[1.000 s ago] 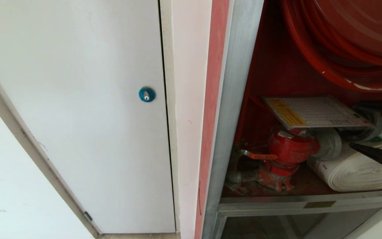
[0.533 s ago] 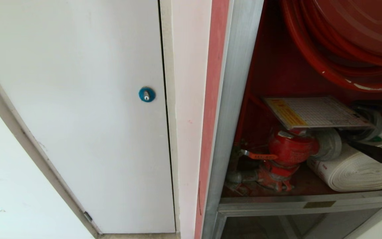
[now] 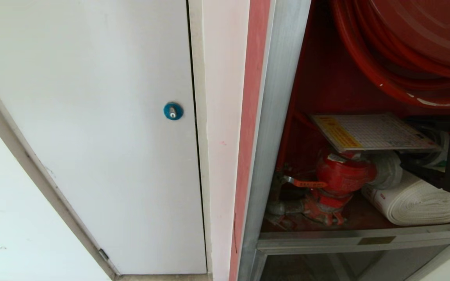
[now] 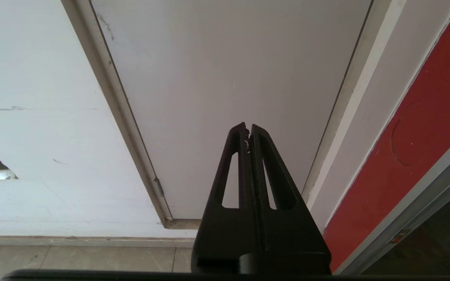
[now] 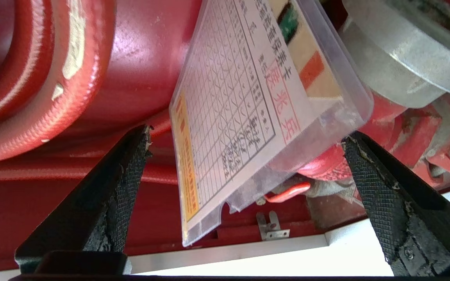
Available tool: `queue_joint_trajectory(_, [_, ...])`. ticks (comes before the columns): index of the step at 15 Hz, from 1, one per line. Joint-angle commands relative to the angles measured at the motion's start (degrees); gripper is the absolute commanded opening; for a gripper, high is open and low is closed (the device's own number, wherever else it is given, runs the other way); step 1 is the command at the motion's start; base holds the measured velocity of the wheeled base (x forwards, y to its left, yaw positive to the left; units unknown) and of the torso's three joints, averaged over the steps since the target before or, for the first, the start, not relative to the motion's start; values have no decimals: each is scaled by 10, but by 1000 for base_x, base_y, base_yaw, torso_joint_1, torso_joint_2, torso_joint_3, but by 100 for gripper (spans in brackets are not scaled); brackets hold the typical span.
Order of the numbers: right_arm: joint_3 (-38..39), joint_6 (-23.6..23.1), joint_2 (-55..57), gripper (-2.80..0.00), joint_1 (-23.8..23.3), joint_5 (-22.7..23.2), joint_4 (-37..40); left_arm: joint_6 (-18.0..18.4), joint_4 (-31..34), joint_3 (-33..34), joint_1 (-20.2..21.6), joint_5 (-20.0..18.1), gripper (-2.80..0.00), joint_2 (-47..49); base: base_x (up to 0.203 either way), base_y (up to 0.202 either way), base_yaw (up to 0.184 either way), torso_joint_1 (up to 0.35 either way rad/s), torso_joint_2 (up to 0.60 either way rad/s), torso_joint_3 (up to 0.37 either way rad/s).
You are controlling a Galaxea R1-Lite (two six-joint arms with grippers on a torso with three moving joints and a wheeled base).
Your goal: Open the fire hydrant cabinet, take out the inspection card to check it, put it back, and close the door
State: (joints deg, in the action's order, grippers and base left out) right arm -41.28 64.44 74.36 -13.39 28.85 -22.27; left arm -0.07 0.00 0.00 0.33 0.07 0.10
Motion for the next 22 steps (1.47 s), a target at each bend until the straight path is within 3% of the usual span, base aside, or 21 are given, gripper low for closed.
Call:
queue_joint_trajectory(1, [-3, 3, 4, 0, 0, -2, -1, 0, 0, 1, 0, 0, -280, 1, 0, 0, 0, 0, 0, 0])
queue_joint_trajectory(9, [-16, 3, 10, 0, 0, -5, -1, 0, 0, 1, 0, 0, -280, 1, 0, 0, 0, 0, 0, 0])
queue_joint_trajectory(10, [-18, 3, 11, -280, 0, -5, -1, 0, 0, 1, 0, 0, -280, 0, 0, 0, 0, 0, 0, 0])
queue_joint_trajectory(22, [-19, 2, 14, -280, 0, -11, -1, 0, 0, 1, 0, 0, -280, 1, 0, 0, 0, 0, 0, 0])
